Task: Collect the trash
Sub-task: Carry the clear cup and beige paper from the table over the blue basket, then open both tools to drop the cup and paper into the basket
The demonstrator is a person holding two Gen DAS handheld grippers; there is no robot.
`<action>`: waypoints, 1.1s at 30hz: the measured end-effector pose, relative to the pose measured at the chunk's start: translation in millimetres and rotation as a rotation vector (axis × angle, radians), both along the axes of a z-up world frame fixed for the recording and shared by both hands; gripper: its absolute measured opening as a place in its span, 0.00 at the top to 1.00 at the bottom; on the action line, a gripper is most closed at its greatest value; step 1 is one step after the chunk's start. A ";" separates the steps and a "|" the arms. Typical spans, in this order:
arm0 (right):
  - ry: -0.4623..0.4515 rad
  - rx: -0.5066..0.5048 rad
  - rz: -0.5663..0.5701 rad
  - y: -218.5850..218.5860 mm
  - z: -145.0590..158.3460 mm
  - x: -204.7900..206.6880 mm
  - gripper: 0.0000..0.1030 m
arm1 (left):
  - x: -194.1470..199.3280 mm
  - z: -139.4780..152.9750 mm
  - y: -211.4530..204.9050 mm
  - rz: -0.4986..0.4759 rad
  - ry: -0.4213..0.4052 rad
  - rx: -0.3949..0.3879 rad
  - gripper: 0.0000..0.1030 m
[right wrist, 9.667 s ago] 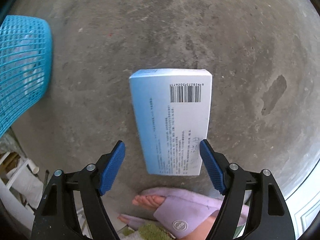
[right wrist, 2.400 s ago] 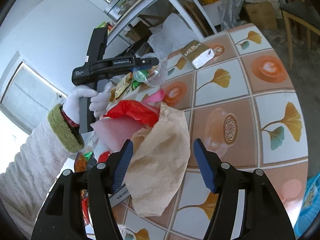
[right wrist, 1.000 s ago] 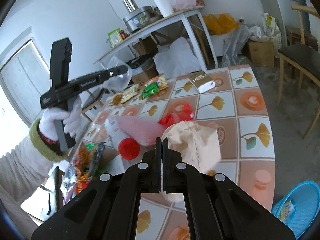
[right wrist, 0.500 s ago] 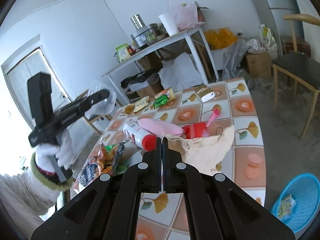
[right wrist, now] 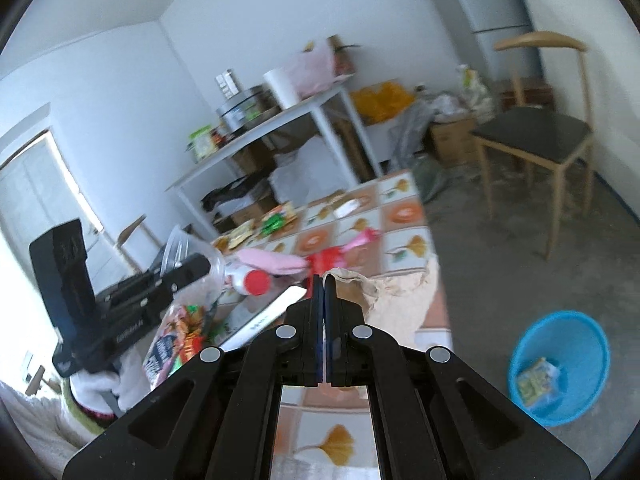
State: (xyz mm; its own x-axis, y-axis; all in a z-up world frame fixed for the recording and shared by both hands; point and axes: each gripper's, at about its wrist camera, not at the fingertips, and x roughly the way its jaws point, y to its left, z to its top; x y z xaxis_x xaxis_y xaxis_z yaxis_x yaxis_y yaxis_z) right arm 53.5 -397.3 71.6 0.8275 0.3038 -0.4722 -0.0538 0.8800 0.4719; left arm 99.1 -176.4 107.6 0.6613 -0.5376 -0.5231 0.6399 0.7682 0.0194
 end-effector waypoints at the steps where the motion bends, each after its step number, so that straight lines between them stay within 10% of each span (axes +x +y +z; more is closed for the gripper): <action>1: 0.003 -0.001 -0.023 -6.3 -0.7 -4.5 1.00 | -2.2 -0.1 -11.6 -0.019 -0.001 0.001 0.92; 17: 0.100 0.060 -0.317 -116.6 -47.9 -48.4 1.00 | -27.7 -34.8 -157.7 -0.225 0.001 0.053 0.92; 33: 0.274 0.194 -0.413 -187.4 -134.4 -26.2 1.00 | 13.0 -115.9 -279.2 -0.327 0.317 0.129 0.92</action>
